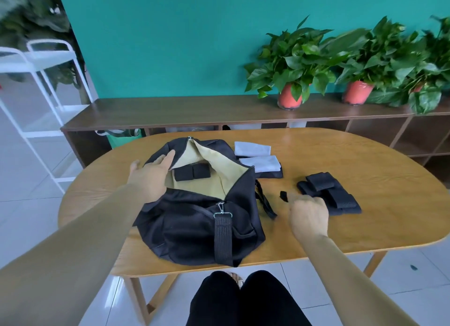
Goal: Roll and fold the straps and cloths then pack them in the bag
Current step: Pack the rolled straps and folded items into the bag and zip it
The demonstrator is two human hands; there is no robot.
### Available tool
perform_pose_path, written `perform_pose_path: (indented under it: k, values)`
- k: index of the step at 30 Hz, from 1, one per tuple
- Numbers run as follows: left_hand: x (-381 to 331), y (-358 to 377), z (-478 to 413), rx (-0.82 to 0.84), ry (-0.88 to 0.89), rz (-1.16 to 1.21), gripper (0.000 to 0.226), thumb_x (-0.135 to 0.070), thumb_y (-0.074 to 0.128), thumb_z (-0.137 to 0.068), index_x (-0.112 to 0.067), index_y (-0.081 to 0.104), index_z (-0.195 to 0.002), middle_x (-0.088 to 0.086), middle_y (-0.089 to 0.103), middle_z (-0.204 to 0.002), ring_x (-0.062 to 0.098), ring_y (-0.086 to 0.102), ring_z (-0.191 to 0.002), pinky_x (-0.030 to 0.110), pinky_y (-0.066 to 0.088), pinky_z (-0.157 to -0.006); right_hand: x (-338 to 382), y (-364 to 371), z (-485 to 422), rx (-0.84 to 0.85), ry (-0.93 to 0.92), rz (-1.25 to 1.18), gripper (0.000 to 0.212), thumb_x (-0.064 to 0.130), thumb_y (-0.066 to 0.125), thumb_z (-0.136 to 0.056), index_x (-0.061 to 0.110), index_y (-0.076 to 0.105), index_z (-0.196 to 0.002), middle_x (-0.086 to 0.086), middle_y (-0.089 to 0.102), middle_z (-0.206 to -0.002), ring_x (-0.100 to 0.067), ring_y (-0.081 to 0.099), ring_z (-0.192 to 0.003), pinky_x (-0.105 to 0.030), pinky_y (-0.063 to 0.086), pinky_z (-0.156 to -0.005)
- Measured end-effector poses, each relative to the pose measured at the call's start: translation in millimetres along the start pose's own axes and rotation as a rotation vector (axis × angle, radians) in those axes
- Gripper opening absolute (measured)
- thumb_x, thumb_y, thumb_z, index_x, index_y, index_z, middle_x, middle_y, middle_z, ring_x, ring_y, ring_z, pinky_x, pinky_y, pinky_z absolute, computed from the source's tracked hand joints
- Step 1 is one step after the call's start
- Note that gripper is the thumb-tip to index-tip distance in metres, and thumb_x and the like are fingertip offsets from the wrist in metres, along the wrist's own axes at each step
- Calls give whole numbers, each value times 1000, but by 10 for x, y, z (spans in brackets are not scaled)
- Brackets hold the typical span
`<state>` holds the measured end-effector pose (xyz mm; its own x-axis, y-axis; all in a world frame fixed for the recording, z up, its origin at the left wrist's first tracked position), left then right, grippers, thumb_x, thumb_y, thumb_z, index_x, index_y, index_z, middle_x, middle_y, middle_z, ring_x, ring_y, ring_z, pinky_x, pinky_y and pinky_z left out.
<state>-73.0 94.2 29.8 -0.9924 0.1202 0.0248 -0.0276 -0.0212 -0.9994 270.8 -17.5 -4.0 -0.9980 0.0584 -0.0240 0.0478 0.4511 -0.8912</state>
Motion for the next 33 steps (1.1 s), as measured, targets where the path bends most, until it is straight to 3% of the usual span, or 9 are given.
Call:
perform_pose_path:
  k: [3,7,12,14,16,21,24,27,33]
  values:
    - [-48,-109,78,-45,30,42,84,-8,44,-93,-30,-13,-150,-2,15,-159,19,43,-128,45,12,-114,208,-262,-248,-244,95,-27,22,-11,50,-61,10,53,-67,1,47,-52,-22,47,-47,-27,21,-55]
    - [-2,-82,71,-95,53,94,85,-8,45,-93,-35,-13,-149,-3,17,-158,21,47,-119,49,20,-112,965,-466,-545,-431,-83,-44,27,-9,40,-53,14,49,-65,4,40,-49,-18,25,-49,-28,18,-54]
    - [65,61,63,-66,80,173,94,-6,50,-89,-40,-17,-147,-3,7,-161,21,32,-138,46,23,-111,1845,-155,-671,-232,-308,-39,35,-2,22,-62,16,52,-67,3,46,-55,-19,45,-48,-29,25,-56]
    - [79,93,66,-70,89,216,97,-7,52,-88,-42,-19,-146,-4,4,-161,22,29,-140,46,25,-110,2072,36,-708,-102,-375,7,17,2,51,-56,16,51,-65,3,46,-54,-18,46,-48,-29,30,-56]
    - [81,110,64,-72,89,240,101,-7,54,-87,-42,-21,-145,-4,2,-161,23,30,-140,47,27,-109,2208,241,-735,58,-417,61,32,12,71,-36,17,54,-63,4,47,-52,-18,46,-46,-30,35,-58]
    - [137,153,32,-33,91,353,105,-5,55,-85,-47,-23,-142,-7,8,-160,20,59,-105,39,52,-85,2418,461,-818,153,-489,142,26,18,74,-39,21,58,-59,7,50,-49,-15,48,-44,-28,34,-59]
    - [148,141,24,-16,71,446,98,-2,50,-88,-40,-18,-148,-1,61,-117,8,54,-58,27,47,-53,2478,533,-830,158,-562,158,26,20,72,-35,22,60,-58,9,49,-48,-12,47,-43,-25,35,-57]
    - [132,129,30,27,37,464,98,-2,51,-88,-39,-19,-147,-4,55,-70,9,50,-50,25,40,-48,2508,635,-814,179,-597,174,29,26,78,-34,24,61,-57,9,50,-47,-10,47,-41,-22,37,-56]
    - [95,99,21,44,42,501,96,-1,50,-89,-34,-18,-149,-3,52,-65,8,50,-51,21,36,-49,2503,662,-816,199,-659,109,20,23,71,-66,19,63,-84,6,61,-73,-15,59,-65,-27,40,-73]
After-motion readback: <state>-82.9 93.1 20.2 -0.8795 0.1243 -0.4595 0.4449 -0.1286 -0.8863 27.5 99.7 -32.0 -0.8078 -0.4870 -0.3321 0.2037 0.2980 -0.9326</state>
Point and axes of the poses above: each hand's wrist, its own z-axis away from the middle knuckle, its own y-axis out of the palm, x = y × z, the point moved 4 cm from there along -z, towards the middle knuckle
